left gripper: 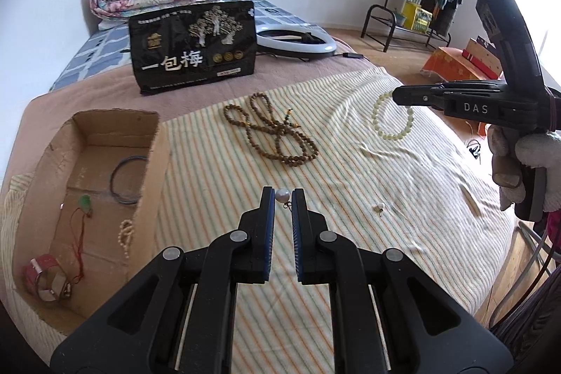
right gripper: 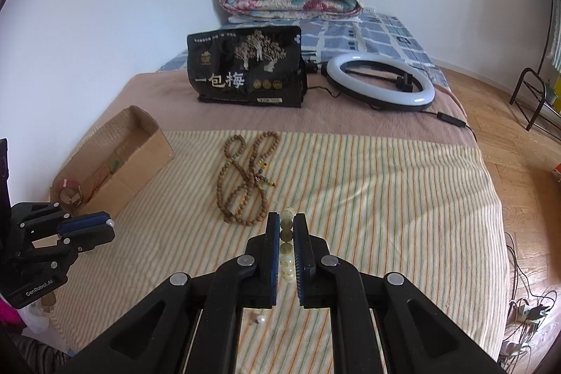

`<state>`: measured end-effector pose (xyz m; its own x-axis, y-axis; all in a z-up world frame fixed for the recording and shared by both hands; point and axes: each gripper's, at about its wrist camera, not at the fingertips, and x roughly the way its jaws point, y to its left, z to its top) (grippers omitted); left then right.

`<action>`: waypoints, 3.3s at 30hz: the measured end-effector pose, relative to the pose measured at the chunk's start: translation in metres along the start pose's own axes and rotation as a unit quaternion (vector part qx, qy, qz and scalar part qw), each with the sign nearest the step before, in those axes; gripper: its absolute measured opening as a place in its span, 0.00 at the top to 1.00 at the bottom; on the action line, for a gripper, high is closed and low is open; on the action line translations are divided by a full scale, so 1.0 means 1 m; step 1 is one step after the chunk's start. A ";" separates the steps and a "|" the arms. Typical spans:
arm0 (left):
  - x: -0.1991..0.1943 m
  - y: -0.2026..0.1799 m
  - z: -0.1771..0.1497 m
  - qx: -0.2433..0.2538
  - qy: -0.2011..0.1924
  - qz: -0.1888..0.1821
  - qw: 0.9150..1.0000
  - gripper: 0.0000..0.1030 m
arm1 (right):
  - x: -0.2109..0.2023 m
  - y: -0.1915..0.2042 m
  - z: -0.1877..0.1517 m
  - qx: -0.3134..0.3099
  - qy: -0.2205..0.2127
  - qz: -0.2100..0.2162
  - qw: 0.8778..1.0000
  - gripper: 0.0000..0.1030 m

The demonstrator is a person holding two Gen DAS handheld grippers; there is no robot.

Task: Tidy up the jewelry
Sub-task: 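Carry pearl and bracelet over the cardboard box and open both tools to release, then move both open tools out of the box toward the brown prayer beads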

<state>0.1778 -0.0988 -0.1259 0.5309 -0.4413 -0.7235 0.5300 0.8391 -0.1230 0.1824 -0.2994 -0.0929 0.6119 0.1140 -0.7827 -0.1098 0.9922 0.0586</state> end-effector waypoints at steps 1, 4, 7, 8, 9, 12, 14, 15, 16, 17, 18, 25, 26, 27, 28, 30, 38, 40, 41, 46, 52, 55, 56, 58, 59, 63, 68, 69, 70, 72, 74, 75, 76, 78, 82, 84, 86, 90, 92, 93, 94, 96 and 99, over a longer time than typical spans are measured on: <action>-0.004 0.003 -0.001 -0.003 -0.003 0.002 1.000 0.92 | -0.002 0.003 0.002 -0.001 -0.004 0.000 1.000 0.95; -0.014 0.013 -0.003 -0.011 -0.010 0.010 1.000 0.92 | -0.009 0.014 0.008 -0.003 -0.014 0.006 1.000 0.95; -0.025 0.026 -0.006 -0.020 -0.017 0.019 0.999 0.92 | -0.013 0.027 0.014 -0.006 -0.023 0.015 1.000 0.95; -0.030 0.031 -0.008 -0.024 -0.020 0.022 0.999 0.92 | -0.014 0.032 0.017 -0.007 -0.026 0.018 0.999 0.95; -0.032 0.034 -0.008 -0.026 -0.022 0.025 0.999 0.92 | -0.015 0.037 0.019 -0.009 -0.029 0.022 0.999 0.95; -0.043 0.049 -0.012 -0.035 -0.028 0.036 0.998 0.92 | -0.015 0.054 0.027 -0.012 -0.036 0.034 0.999 0.95; -0.050 0.059 -0.015 -0.042 -0.032 0.045 0.998 0.92 | -0.015 0.066 0.032 -0.016 -0.040 0.042 0.998 0.95; -0.053 0.064 -0.015 -0.044 -0.033 0.049 0.997 0.92 | -0.014 0.071 0.034 -0.017 -0.042 0.046 0.998 0.95; -0.056 0.069 -0.016 -0.048 -0.035 0.053 0.997 0.92 | -0.013 0.077 0.037 -0.019 -0.043 0.050 0.998 0.95; -0.058 0.075 -0.017 -0.051 -0.036 0.056 0.996 0.92 | -0.012 0.082 0.039 -0.021 -0.044 0.053 0.997 0.95; -0.060 0.080 -0.018 -0.054 -0.037 0.059 0.996 0.92 | -0.011 0.089 0.042 -0.023 -0.046 0.058 0.997 0.95; -0.071 0.111 -0.024 -0.069 -0.044 0.083 0.993 0.92 | -0.001 0.128 0.058 -0.035 -0.052 0.085 0.994 0.95; -0.071 0.114 -0.025 -0.071 -0.044 0.084 0.993 0.92 | 0.001 0.133 0.061 -0.036 -0.053 0.089 0.994 0.95; -0.072 0.117 -0.026 -0.074 -0.044 0.086 0.993 0.92 | 0.004 0.139 0.064 -0.038 -0.053 0.093 0.994 0.95; -0.073 0.121 -0.027 -0.077 -0.044 0.087 0.992 0.92 | 0.006 0.144 0.066 -0.040 -0.053 0.096 0.993 0.95; -0.073 0.127 -0.030 -0.081 -0.042 0.089 0.992 0.92 | 0.011 0.154 0.069 -0.043 -0.055 0.104 0.992 0.95; -0.076 0.146 -0.043 -0.094 -0.036 0.093 0.991 0.92 | 0.038 0.194 0.078 -0.057 -0.045 0.133 0.988 0.95; -0.077 0.148 -0.045 -0.096 -0.035 0.093 0.990 0.92 | 0.046 0.203 0.079 -0.061 -0.040 0.138 0.988 0.95; -0.077 0.150 -0.047 -0.097 -0.035 0.093 0.990 0.92 | 0.050 0.208 0.080 -0.064 -0.038 0.140 0.987 0.95; -0.078 0.157 -0.050 -0.110 -0.033 0.095 0.989 0.92 | 0.069 0.222 0.079 -0.069 -0.024 0.144 0.987 0.95; -0.072 0.157 -0.053 -0.107 -0.027 0.097 0.989 0.92 | 0.090 0.225 0.077 -0.061 -0.005 0.146 0.987 0.95; -0.069 0.156 -0.053 -0.102 -0.023 0.101 0.989 0.92 | 0.098 0.225 0.076 -0.056 0.004 0.149 0.987 0.95; -0.068 0.155 -0.052 -0.102 -0.022 0.101 0.989 0.92 | 0.101 0.225 0.076 -0.055 0.006 0.149 0.987 0.95; -0.066 0.154 -0.052 -0.100 -0.021 0.103 0.989 0.92 | 0.105 0.225 0.076 -0.054 0.010 0.150 0.987 0.95; -0.065 0.154 -0.052 -0.099 -0.022 0.105 0.989 0.92 | 0.106 0.225 0.076 -0.053 0.011 0.151 0.987 0.94; -0.061 0.155 -0.052 -0.099 -0.010 0.106 0.989 0.92 | 0.108 0.227 0.077 -0.055 0.012 0.156 0.986 0.85; -0.060 0.157 -0.054 -0.099 -0.014 0.111 0.989 0.38 | 0.106 0.231 0.077 -0.062 0.001 0.146 0.987 0.26; -0.062 0.156 -0.055 -0.098 -0.022 0.112 0.989 0.37 | 0.105 0.233 0.078 -0.064 -0.002 0.143 0.988 0.21; -0.063 0.155 -0.056 -0.096 -0.024 0.113 0.989 0.37 | 0.104 0.234 0.078 -0.065 -0.005 0.139 0.988 0.14; -0.061 0.154 -0.056 -0.093 -0.019 0.118 0.988 0.37 | 0.102 0.235 0.078 -0.069 -0.010 0.134 0.989 0.09; -0.059 0.153 -0.056 -0.090 -0.015 0.122 0.988 0.37 | 0.102 0.237 0.078 -0.070 -0.008 0.127 0.989 0.00; -0.059 0.153 -0.056 -0.089 -0.014 0.122 0.988 0.37 | 0.102 0.237 0.078 -0.070 -0.009 0.123 0.990 0.00; -0.059 0.153 -0.056 -0.089 -0.014 0.123 0.988 0.37 | 0.102 0.237 0.078 -0.069 -0.011 0.120 0.990 0.00; -0.059 0.153 -0.056 -0.090 -0.015 0.122 0.988 0.37 | 0.102 0.237 0.078 -0.069 -0.008 0.120 0.990 0.00; -0.060 0.151 -0.055 -0.089 -0.017 0.123 0.988 0.36 | 0.100 0.235 0.078 -0.069 -0.010 0.119 0.991 0.00; -0.061 0.150 -0.054 -0.088 -0.017 0.123 0.988 0.36 | 0.098 0.234 0.078 -0.069 -0.012 0.117 0.991 0.00; -0.062 0.149 -0.054 -0.088 -0.017 0.123 0.988 0.36 | 0.096 0.233 0.078 -0.068 -0.013 0.116 0.991 0.00; -0.064 0.145 -0.053 -0.088 -0.020 0.125 0.988 0.36 | 0.089 0.228 0.079 -0.064 -0.019 0.113 0.991 0.00; -0.066 0.142 -0.052 -0.088 -0.023 0.125 0.988 0.36 | 0.085 0.225 0.079 -0.062 -0.023 0.112 0.992 0.00; -0.067 0.141 -0.052 -0.087 -0.024 0.126 0.988 0.36 | 0.082 0.224 0.079 -0.061 -0.024 0.112 0.992 0.00; -0.068 0.140 -0.052 -0.086 -0.026 0.127 0.988 0.37 | 0.081 0.223 0.079 -0.060 -0.025 0.111 0.992 0.00; -0.070 0.136 -0.051 -0.085 -0.029 0.127 0.988 0.36 | 0.075 0.219 0.079 -0.059 -0.029 0.108 0.992 0.00; -0.073 0.132 -0.050 -0.084 -0.031 0.127 0.988 0.36 | 0.067 0.214 0.080 -0.056 -0.037 0.104 0.992 0.00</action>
<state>0.1761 0.0604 -0.1227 0.6753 -0.2241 -0.7026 0.2597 0.9640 -0.0578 0.2624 -0.0758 -0.0834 0.6227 0.3234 -0.7125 -0.3235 0.9355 0.1419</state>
